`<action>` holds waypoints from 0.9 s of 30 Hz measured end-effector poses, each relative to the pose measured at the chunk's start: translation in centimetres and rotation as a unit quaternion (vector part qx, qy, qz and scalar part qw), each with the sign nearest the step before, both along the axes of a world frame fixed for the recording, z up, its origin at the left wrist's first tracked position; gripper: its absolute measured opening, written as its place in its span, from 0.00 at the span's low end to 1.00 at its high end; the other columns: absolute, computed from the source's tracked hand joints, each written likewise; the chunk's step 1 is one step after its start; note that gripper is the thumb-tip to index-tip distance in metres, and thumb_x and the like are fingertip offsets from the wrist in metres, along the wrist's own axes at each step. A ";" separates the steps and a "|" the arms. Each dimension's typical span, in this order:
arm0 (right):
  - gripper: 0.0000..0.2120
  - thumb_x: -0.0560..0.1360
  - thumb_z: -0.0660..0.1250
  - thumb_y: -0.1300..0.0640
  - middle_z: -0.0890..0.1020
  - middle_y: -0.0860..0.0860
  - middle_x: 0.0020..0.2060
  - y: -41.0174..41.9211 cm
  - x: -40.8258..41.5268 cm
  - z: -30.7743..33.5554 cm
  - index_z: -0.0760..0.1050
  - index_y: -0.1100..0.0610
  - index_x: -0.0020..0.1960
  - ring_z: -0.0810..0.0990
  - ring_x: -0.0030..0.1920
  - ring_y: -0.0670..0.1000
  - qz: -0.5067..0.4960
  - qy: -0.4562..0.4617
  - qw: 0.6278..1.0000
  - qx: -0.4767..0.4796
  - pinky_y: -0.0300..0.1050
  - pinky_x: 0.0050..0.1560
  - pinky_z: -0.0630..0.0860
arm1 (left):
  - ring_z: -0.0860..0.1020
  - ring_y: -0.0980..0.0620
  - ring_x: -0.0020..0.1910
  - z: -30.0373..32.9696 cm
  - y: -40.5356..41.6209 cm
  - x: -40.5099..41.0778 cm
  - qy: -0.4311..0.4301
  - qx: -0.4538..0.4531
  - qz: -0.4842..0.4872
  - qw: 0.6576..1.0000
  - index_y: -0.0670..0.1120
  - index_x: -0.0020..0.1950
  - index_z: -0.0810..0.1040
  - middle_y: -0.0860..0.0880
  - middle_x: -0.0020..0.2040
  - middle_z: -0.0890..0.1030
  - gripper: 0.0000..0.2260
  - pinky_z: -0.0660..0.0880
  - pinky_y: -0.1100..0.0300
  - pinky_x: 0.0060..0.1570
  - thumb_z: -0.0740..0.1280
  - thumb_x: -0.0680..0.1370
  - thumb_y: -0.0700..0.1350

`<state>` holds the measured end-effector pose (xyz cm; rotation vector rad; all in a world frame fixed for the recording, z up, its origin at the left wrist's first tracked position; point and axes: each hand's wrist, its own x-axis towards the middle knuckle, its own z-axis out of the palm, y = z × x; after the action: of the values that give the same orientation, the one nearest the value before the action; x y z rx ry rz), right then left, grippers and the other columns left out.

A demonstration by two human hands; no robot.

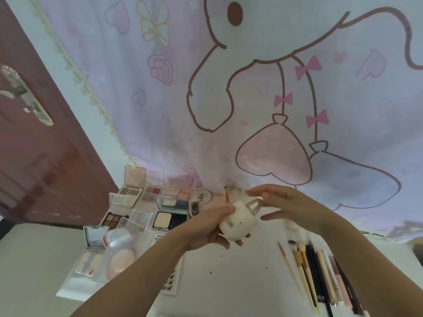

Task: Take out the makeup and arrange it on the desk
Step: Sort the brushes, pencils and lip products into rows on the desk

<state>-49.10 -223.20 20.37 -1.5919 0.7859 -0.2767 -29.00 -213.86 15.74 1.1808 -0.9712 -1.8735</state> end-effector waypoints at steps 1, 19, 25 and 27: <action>0.14 0.79 0.57 0.50 0.81 0.47 0.54 0.1 0.2 0.2 0.75 0.51 0.60 0.82 0.51 0.48 -0.008 0.030 0.999 0.007 0.40 0.47 0.79 | 0.81 0.46 0.41 0.0 0.0 -0.1 -0.032 -0.021 0.000 0.999 0.42 0.65 0.70 0.40 0.50 0.82 0.19 0.76 0.61 0.32 0.54 0.82 0.53; 0.08 0.78 0.64 0.58 0.80 0.52 0.49 -2.7 -2.0 -6.9 0.72 0.54 0.56 0.80 0.47 0.48 -0.137 0.059 0.989 0.018 0.40 0.41 0.77 | 0.77 0.50 0.41 -6.2 -1.1 -1.2 0.037 0.190 0.184 0.964 0.46 0.54 0.76 0.46 0.46 0.79 0.10 0.74 0.60 0.36 0.62 0.79 0.51; 0.12 0.79 0.62 0.52 0.78 0.55 0.42 -4.6 0.6 -13.6 0.72 0.61 0.55 0.77 0.37 0.49 -0.257 0.163 0.948 0.095 0.40 0.34 0.73 | 0.76 0.52 0.46 -8.0 -7.3 -3.2 -0.186 0.072 0.214 0.956 0.44 0.58 0.70 0.48 0.47 0.77 0.13 0.76 0.61 0.46 0.68 0.76 0.38; 0.09 0.79 0.62 0.54 0.78 0.56 0.44 -5.9 1.6 -15.4 0.71 0.60 0.54 0.77 0.38 0.50 -0.284 0.173 0.938 0.097 0.42 0.35 0.75 | 0.74 0.55 0.43 -8.5 -9.7 -3.9 -0.322 0.008 0.200 0.925 0.46 0.55 0.70 0.50 0.45 0.75 0.14 0.71 0.68 0.38 0.70 0.73 0.41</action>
<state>-47.49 -229.12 4.95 -1.2118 1.5033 -0.3227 -32.90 -223.57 7.19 1.9021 -0.9451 -1.1822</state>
